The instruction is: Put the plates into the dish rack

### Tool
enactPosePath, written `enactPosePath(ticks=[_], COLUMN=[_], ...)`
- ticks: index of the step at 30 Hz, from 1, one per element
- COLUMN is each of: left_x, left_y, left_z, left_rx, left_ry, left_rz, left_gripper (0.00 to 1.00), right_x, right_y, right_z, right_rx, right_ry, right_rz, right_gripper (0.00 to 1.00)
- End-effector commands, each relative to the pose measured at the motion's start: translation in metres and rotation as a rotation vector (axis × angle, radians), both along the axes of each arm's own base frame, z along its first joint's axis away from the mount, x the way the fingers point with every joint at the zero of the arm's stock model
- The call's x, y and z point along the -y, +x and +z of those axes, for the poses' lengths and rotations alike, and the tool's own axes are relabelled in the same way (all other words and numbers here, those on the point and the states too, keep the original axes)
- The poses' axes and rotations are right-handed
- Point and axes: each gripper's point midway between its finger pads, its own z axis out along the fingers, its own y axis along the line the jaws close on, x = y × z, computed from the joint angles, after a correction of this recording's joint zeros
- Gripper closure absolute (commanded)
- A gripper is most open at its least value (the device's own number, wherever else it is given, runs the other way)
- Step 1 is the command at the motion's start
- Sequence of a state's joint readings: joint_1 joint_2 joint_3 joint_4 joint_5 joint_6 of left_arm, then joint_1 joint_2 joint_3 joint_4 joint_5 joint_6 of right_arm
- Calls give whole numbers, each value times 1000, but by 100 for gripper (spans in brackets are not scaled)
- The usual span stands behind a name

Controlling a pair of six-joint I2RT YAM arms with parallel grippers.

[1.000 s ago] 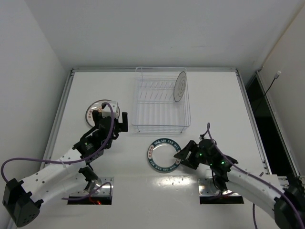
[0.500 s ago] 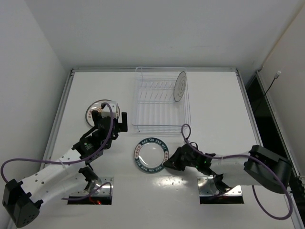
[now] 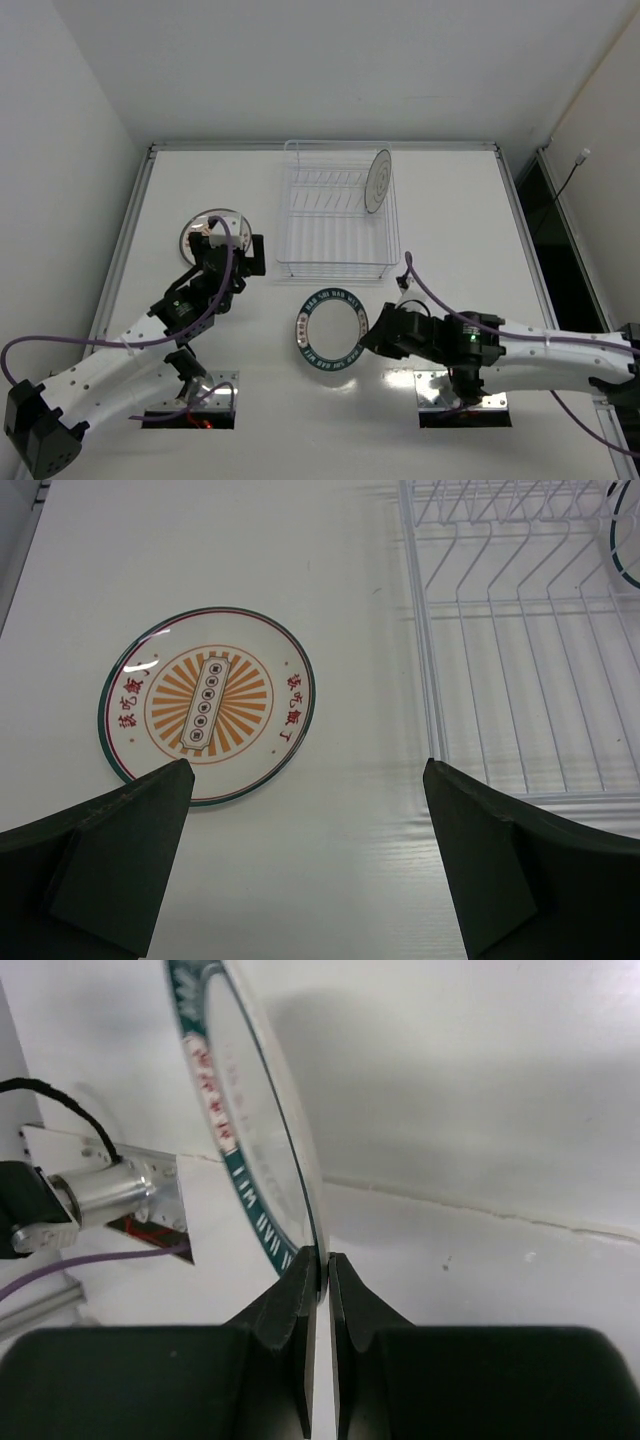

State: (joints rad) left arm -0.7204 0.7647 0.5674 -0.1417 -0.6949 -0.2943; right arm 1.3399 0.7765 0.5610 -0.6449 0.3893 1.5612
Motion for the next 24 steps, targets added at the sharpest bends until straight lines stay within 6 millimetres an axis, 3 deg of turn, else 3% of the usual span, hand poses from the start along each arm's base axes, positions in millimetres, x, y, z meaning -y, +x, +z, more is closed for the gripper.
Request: enactPosePath(ticks=[1, 2, 3, 4, 5, 7, 8, 9, 10, 11, 13, 14, 16, 18, 19, 21, 24], left_x=[-1, -3, -3, -4, -4, -4, -4, -4, -3, -3, -1, -1, -2, -2, -4, -5, -7], left_y=[1, 0, 0, 0, 0, 0, 0, 0, 0, 0, -1, -1, 0, 0, 0, 0, 0], left_z=[20, 23, 23, 19, 19, 19, 19, 19, 19, 19, 19, 19, 21, 21, 21, 21, 26], left_rx=[49, 59, 59, 52, 52, 52, 52, 52, 52, 52, 50, 50, 59, 59, 61, 68, 83], left_ry=[-36, -41, -41, -35, -34, -34, -34, -34, -43, -43, -46, -46, -50, -50, -47, -54, -64], left_rz=[17, 26, 26, 26, 26, 26, 26, 26, 28, 28, 18, 18, 27, 27, 38, 39, 47], left_gripper=[0, 0, 0, 0, 0, 0, 0, 0, 0, 0, 0, 0, 0, 0, 0, 0, 0], right_x=[24, 35, 35, 40, 40, 59, 61, 77, 70, 72, 74, 66, 72, 69, 86, 83, 88], right_y=[28, 32, 45, 51, 59, 81, 91, 104, 115, 126, 150, 174, 200, 233, 263, 298, 338], right_z=[58, 60, 94, 106, 137, 163, 197, 216, 223, 258, 280, 294, 301, 287, 289, 258, 249], right_rx=[198, 213, 284, 316, 356, 472, 514, 589, 632, 685, 736, 748, 772, 753, 748, 691, 686], right_ry=[-150, -240, -223, -248, -221, -332, -296, -369, -464, -452, -576, -568, -698, -730, -711, -735, -739], right_rz=[-49, -54, -102, -127, -164, -260, -321, -388, -381, -440, -452, -519, -499, -481, -564, -487, -483], right_gripper=[100, 100, 100, 100, 100, 100, 100, 100, 100, 100, 100, 100, 100, 100, 100, 100, 100])
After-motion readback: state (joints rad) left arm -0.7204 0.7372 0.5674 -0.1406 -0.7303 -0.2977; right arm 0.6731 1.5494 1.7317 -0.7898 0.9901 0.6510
